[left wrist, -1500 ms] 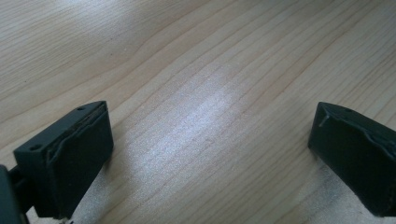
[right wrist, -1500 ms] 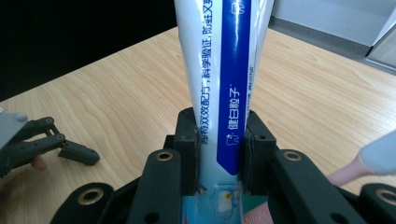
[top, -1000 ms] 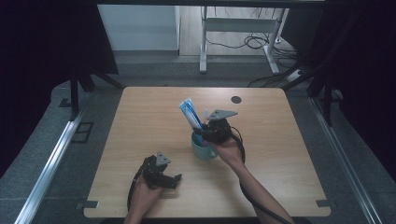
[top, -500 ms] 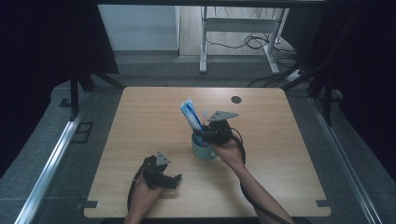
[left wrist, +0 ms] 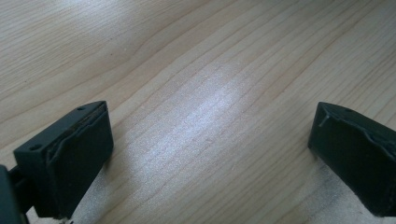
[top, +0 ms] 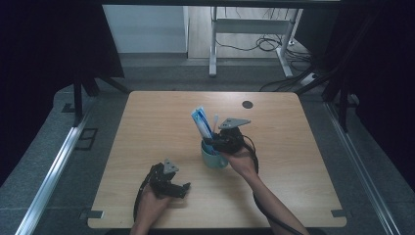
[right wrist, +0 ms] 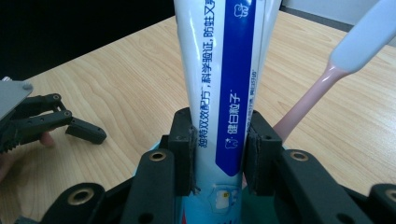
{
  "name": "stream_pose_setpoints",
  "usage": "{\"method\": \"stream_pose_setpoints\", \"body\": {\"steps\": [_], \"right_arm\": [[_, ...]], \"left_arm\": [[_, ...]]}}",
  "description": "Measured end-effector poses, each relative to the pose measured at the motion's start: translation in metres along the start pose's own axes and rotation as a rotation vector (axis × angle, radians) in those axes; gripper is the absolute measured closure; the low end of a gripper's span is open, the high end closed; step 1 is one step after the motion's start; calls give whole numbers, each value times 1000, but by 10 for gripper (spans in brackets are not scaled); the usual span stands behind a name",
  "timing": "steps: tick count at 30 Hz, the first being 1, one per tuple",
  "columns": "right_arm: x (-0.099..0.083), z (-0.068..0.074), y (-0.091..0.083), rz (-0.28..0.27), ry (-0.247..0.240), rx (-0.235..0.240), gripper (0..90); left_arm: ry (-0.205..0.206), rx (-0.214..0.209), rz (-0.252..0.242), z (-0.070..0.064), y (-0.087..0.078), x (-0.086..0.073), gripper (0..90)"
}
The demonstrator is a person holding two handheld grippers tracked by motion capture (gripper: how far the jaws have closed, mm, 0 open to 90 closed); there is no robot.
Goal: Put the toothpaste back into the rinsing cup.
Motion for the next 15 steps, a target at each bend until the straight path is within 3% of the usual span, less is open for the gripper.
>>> {"method": "stream_pose_setpoints", "body": {"steps": [15], "right_arm": [[-10, 1, 2, 47, -23, 1, 657]], "left_arm": [[4, 0, 0, 0, 0, 0, 0]]}}
Point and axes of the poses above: each handheld gripper's, and its own axes: y roughly forward along the jaws, x roughly out of its top, z roughly to its left, the point moved 5 cm from there along y, roughly forward along the jaws, and after that the axes turned 6 degrees about y, right-handed, at the moved point
